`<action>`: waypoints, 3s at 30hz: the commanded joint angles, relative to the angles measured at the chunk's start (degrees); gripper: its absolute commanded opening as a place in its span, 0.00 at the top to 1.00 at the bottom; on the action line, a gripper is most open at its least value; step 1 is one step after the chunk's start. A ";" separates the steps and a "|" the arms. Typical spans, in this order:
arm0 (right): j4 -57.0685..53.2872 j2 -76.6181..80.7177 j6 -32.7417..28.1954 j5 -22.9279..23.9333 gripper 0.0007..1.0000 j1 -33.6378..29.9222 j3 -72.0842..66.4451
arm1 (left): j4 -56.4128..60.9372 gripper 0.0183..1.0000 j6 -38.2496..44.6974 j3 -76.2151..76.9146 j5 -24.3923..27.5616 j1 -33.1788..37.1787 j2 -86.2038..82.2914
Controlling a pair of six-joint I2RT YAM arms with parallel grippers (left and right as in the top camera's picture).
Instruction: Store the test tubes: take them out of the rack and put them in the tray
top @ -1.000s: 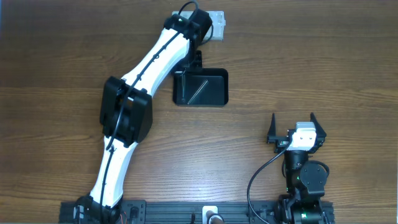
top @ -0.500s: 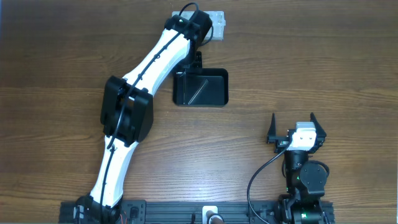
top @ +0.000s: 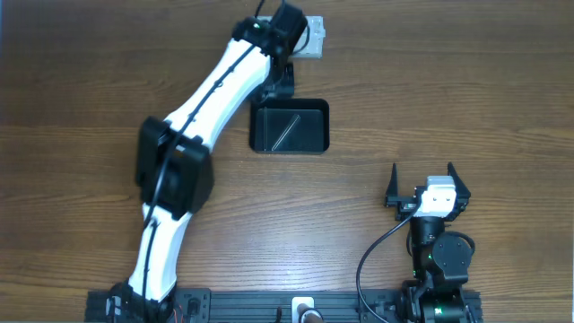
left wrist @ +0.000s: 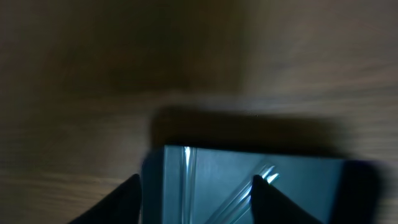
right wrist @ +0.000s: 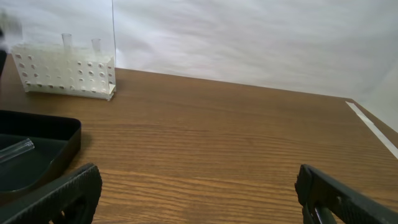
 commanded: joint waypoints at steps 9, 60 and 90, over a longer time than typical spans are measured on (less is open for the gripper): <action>-0.22 -0.15 -0.28 0.52 0.01 -0.42 -0.28 | 23.10 0.15 20.37 -7.98 -12.81 8.76 -32.50; -0.22 -0.15 -0.28 0.52 0.01 -0.42 -0.26 | 68.81 0.01 35.08 -120.54 17.49 30.45 -128.13; -0.22 -0.15 -0.28 0.52 0.01 -0.42 -0.28 | 62.75 0.00 35.04 -122.31 16.79 29.29 -128.48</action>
